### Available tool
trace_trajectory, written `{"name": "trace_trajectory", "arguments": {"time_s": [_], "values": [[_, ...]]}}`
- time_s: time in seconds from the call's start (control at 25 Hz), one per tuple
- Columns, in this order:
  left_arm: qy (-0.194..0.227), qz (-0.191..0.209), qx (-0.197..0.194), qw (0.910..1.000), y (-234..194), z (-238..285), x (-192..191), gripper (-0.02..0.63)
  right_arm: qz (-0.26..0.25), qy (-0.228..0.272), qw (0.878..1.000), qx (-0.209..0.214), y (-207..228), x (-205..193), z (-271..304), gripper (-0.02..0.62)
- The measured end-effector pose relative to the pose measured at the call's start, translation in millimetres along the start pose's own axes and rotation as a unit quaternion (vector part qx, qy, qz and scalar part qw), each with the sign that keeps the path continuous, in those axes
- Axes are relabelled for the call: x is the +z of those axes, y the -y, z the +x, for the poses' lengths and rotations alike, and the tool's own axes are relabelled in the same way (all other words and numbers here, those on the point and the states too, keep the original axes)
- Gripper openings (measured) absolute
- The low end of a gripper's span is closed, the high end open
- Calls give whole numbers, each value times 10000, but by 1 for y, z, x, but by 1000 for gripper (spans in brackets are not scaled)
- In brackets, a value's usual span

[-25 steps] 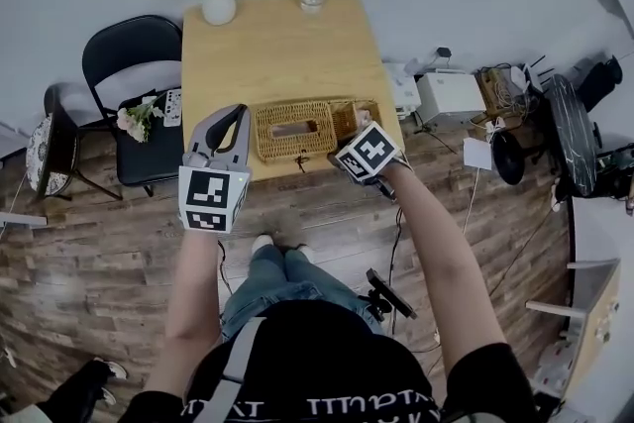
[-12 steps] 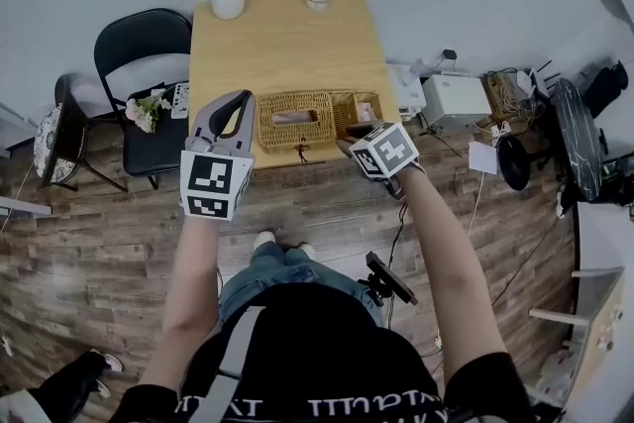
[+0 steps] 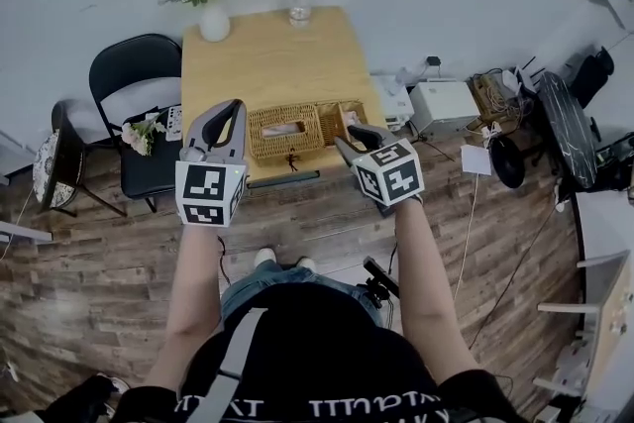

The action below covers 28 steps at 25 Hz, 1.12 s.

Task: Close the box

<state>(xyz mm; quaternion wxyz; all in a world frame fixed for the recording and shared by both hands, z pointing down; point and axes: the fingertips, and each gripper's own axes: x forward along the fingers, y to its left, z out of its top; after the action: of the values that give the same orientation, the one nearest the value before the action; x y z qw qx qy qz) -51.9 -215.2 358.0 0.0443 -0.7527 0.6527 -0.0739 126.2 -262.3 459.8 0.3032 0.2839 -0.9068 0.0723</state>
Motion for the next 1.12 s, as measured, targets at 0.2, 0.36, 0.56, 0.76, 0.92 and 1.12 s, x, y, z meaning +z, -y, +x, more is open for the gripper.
{"name": "trace_trajectory", "arguments": {"time_s": [0.2,0.36,0.56,0.76,0.92,1.12], "values": [[90,15,-46,9999,0,-2,6,12,495,728,9947,-526,8,23,-25,133],[211,-41,18,9998,-5,-3,14,12,656,1624,9788,-1063,10,50,-56,133],[375,-37,78,9993,-11,-5,28,12,63,1979,9664,-1642,10,75,-81,78],[568,67,65,9983,-14,-6,47,12,114,2354,9510,-2001,16,96,-105,26],[809,194,57,9965,-18,-8,70,12,294,2589,9417,-2128,23,112,-124,17],[1069,359,45,9936,-14,-18,97,12,319,2825,9373,-2015,17,125,-146,15]]}}
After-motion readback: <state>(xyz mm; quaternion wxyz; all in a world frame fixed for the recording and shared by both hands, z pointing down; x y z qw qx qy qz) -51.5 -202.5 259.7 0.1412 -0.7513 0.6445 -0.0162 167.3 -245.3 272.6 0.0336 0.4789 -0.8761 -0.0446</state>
